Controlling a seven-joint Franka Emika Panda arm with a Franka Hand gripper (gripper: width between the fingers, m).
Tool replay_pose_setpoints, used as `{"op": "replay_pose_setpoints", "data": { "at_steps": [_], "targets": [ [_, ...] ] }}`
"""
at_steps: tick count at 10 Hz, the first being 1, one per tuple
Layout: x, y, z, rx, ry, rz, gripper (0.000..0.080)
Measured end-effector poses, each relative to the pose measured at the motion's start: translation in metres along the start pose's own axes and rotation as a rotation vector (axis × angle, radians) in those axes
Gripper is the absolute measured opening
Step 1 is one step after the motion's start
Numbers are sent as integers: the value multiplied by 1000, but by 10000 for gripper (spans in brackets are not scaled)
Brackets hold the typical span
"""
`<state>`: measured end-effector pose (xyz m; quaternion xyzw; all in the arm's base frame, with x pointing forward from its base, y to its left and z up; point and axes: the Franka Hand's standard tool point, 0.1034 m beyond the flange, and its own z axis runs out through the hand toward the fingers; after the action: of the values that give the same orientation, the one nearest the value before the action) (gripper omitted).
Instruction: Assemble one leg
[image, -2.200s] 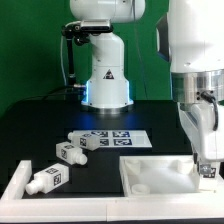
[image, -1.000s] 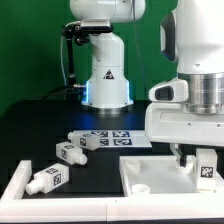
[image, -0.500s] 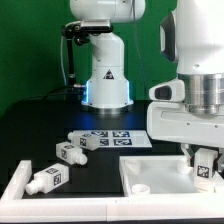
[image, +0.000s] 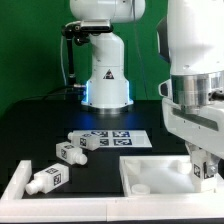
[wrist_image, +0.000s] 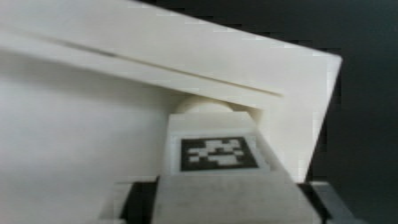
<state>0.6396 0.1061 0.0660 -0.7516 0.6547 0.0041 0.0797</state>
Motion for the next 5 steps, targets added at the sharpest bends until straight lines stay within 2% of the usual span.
{"op": "replay_pose_setpoints", "data": {
  "at_steps": [2,4,5],
  "targets": [
    [-4,-2,2,20,-14,313,284],
    [-4,-1,2,19,-14,276,284],
    [-3,-2,1,16,-11,189,362]
  ]
}}
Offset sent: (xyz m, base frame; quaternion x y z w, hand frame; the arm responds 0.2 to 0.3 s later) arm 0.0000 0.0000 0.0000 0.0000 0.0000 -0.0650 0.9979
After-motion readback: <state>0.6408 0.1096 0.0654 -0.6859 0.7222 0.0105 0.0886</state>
